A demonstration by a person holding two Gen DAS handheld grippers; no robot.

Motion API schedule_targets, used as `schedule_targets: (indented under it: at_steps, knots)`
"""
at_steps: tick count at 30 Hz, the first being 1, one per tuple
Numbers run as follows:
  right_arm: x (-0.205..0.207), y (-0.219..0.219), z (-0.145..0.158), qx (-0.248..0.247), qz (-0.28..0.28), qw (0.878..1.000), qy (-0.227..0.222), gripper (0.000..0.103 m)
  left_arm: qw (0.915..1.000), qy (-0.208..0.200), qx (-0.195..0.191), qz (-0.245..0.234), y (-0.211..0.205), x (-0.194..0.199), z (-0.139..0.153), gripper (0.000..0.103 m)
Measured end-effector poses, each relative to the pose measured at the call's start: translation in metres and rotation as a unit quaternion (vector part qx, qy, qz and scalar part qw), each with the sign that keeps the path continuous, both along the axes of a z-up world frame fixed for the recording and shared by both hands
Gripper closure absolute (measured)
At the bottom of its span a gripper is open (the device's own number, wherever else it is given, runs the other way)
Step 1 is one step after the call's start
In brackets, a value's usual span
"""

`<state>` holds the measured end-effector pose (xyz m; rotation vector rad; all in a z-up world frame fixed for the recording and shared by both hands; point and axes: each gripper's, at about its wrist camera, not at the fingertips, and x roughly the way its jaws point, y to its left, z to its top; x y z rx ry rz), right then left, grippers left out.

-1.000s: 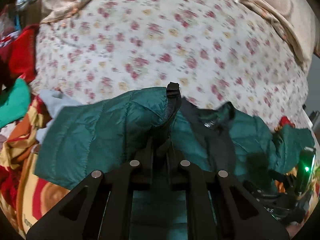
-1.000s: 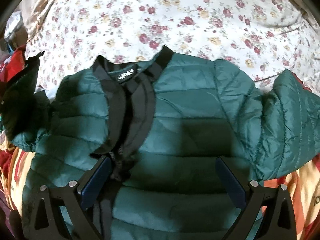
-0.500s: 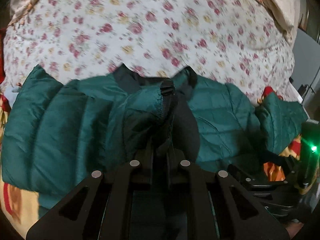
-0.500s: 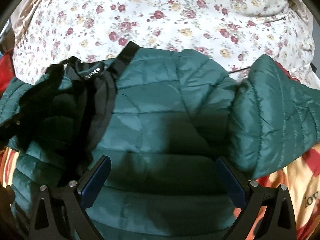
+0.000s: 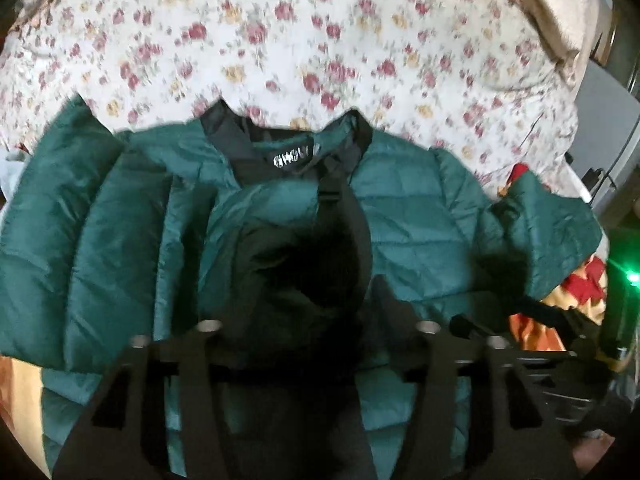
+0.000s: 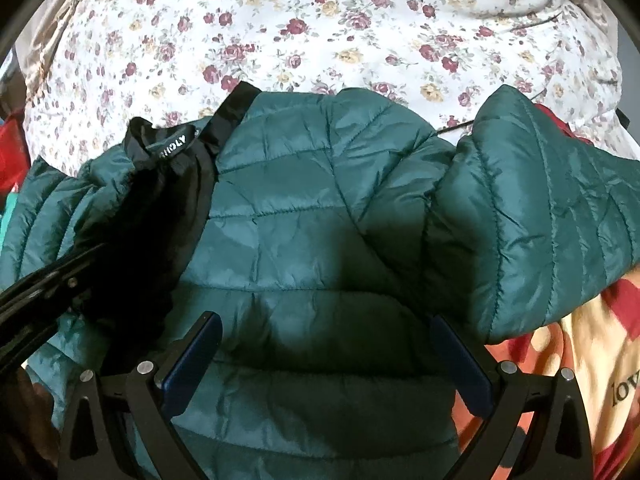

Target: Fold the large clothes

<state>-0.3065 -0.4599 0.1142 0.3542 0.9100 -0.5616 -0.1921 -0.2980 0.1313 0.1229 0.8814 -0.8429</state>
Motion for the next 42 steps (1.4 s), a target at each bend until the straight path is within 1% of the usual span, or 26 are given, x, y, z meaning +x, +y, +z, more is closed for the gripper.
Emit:
schedule_targets:
  at_steps: [2,6,9,13,16,18,20,23,25,26,27,29,30,31,32,34,36,39,42]
  knots:
    - [-0.002,0.003,0.005,0.004,0.001,1.0,-0.009,0.0,0.9998,-0.021,0.005,0.005,0.007,-0.003,0.01,0.041]
    - [-0.001,0.015,0.015,0.004,0.016,1.0,-0.022,0.0,0.9995,-0.027,0.005,0.016,0.03,0.0,0.025,0.041]
    - [0.004,0.029,0.023,0.008,0.04,0.999,-0.033,0.0,0.999,-0.03,0.002,0.032,0.059,0.009,0.038,0.041]
    - [0.015,0.044,0.029,0.029,0.072,0.995,-0.061,0.0,0.9964,-0.054,0.001,0.066,0.1,0.024,0.051,0.04]
    - [0.033,0.054,0.031,0.045,0.088,0.992,-0.072,0.0,0.9951,-0.047,-0.002,0.087,0.123,0.037,0.053,0.036]
    - [0.046,0.062,0.032,0.046,0.101,0.991,-0.081,0.0,0.9943,-0.036,-0.002,0.1,0.133,0.047,0.049,0.036]
    - [0.061,0.07,0.03,0.046,0.114,0.989,-0.085,0.0,0.9924,-0.04,0.003,0.116,0.14,0.055,0.043,0.036]
    - [0.088,0.075,0.014,0.055,0.126,0.988,-0.065,0.01,0.9916,-0.026,0.013,0.126,0.142,0.066,0.03,0.036]
    - [0.102,0.074,0.002,0.068,0.132,0.987,-0.055,0.021,0.9913,-0.018,0.017,0.129,0.141,0.071,0.022,0.036]
    - [0.108,0.074,-0.005,0.077,0.136,0.986,-0.053,0.037,0.9913,-0.015,0.02,0.129,0.139,0.072,0.018,0.036]
    - [0.113,0.073,-0.01,0.085,0.14,0.985,-0.053,0.057,0.9913,-0.013,0.021,0.13,0.138,0.074,0.015,0.036]
    - [0.117,0.073,-0.017,0.091,0.14,0.984,-0.057,0.068,0.9912,-0.009,0.024,0.13,0.135,0.075,0.01,0.036]
    - [0.117,0.074,-0.017,0.08,0.142,0.985,-0.06,0.078,0.9913,-0.008,0.025,0.129,0.133,0.076,0.008,0.036]
    - [0.115,0.077,-0.014,0.064,0.146,0.985,-0.062,0.084,0.9913,-0.007,0.027,0.128,0.131,0.076,0.006,0.036]
    - [0.112,0.079,-0.01,0.049,0.149,0.986,-0.064,0.093,0.9913,-0.007,0.029,0.128,0.129,0.076,0.004,0.036]
    - [0.103,0.079,0.005,0.013,0.15,0.986,-0.075,0.094,0.9919,-0.002,0.03,0.123,0.125,0.076,0.002,0.036]
    - [0.092,0.074,0.02,-0.011,0.144,0.986,-0.085,0.095,0.9922,0.005,0.026,0.122,0.119,0.075,0.0,0.036]
    - [0.078,0.06,0.036,-0.04,0.125,0.987,-0.092,0.095,0.9925,0.004,0.02,0.121,0.107,0.073,-0.005,0.034]
    - [0.067,0.041,0.041,-0.055,0.104,0.989,-0.088,0.095,0.9918,0.006,0.032,0.124,0.093,0.076,-0.016,0.033]
